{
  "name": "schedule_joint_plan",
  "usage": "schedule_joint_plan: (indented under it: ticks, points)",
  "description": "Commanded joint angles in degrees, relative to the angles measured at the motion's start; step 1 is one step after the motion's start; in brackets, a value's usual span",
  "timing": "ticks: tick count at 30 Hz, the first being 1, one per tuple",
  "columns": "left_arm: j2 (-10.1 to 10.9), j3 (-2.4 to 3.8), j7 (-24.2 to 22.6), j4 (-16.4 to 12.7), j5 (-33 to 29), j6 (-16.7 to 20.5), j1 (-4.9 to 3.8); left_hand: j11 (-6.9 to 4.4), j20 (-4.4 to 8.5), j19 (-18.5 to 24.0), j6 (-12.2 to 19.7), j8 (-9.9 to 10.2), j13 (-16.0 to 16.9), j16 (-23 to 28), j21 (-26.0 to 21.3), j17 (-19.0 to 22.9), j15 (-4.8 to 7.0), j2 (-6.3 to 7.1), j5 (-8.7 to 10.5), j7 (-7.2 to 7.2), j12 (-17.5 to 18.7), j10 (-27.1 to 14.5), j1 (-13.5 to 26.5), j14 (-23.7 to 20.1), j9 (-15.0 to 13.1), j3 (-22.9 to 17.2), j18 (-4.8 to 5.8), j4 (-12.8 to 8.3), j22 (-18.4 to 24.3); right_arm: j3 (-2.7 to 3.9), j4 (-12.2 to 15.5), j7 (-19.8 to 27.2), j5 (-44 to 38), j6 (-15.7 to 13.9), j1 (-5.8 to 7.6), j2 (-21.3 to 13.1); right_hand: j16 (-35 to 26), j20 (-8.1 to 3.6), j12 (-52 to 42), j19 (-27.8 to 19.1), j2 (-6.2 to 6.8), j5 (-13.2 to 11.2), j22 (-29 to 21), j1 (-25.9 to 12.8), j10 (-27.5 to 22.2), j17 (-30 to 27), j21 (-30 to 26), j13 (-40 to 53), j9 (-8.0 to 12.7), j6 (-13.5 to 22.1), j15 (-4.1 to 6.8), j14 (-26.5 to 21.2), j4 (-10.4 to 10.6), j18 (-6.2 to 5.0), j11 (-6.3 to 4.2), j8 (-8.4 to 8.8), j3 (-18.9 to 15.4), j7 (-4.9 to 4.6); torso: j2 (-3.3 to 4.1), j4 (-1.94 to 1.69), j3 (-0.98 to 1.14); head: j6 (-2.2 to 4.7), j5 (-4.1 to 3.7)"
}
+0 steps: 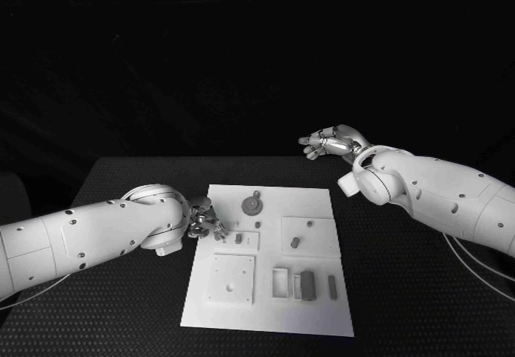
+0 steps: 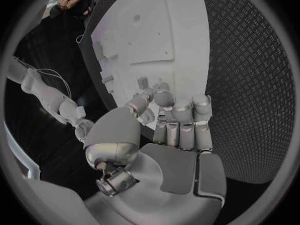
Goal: Assemble the parts on the task board
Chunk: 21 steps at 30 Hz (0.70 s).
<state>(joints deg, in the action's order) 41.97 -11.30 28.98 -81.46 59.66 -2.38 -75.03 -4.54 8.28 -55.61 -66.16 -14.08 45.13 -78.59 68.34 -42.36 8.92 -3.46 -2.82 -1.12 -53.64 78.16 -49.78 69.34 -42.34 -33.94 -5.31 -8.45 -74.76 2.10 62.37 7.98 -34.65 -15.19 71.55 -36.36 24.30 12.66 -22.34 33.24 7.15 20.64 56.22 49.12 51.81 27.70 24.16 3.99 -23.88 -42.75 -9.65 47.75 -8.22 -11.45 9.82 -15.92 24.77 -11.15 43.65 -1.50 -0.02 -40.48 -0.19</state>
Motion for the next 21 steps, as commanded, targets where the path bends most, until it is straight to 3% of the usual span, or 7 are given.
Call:
schedule_joint_plan:
  ticks: [1,6,21]
  points:
    - [-0.31,-0.24,1.07,-0.26,2.8,0.67,0.06,-0.74,6.29,-0.55,-0.72,-1.53,-0.03,-0.34,0.25,-0.02,2.03,0.15,-0.23,0.0,-0.35,1.28,-0.56,2.33,-0.38,-0.07,-1.11,0.33,-0.08,0.02,0.1,0.58,-0.18,0.84,-0.01,0.05,-0.33,-0.02,0.36,-0.38,0.18,0.29,0.05,0.45,0.34,-0.07,-0.25,-0.08,0.11,0.46,0.0,-0.34,0.07,-1.16,0.2,-0.13,-0.41,-1.63,0.02,0.02,0.0,-0.09,-0.1]
    - [-0.55,-0.61,1.38,-0.23,3.38,1.11,0.25,-0.85,6.35,-0.75,-0.92,-1.67,-0.01,-0.5,0.37,-0.03,2.14,0.14,-0.24,0.11,-0.47,1.48,-0.51,2.52,-0.42,-0.03,-1.17,0.41,-0.1,0.02,0.21,0.58,-0.18,0.87,-0.01,0.03,-0.35,-0.01,0.38,-0.4,0.17,0.3,0.05,0.45,0.34,-0.08,-0.27,-0.08,0.11,0.46,-0.01,-0.36,0.09,-1.16,0.2,-0.14,-0.42,-1.62,0.04,0.01,0.01,-0.16,-0.14]
    - [-1.8,-0.67,1.52,0.15,5.47,1.64,0.51,-0.92,6.42,-0.92,-1.04,-1.76,-0.02,-0.6,0.46,-0.02,2.24,0.18,-0.23,0.18,-0.54,1.62,-0.45,2.66,-0.45,0.0,-1.22,0.5,-0.11,0.02,0.22,0.6,-0.18,0.86,-0.01,0.08,-0.38,0.02,0.42,-0.44,0.15,0.32,0.06,0.47,0.35,-0.09,-0.33,-0.08,0.15,0.47,-0.03,-0.39,0.11,-1.17,0.2,-0.14,-0.45,-1.62,0.03,0.04,0.02,-0.35,-0.32]
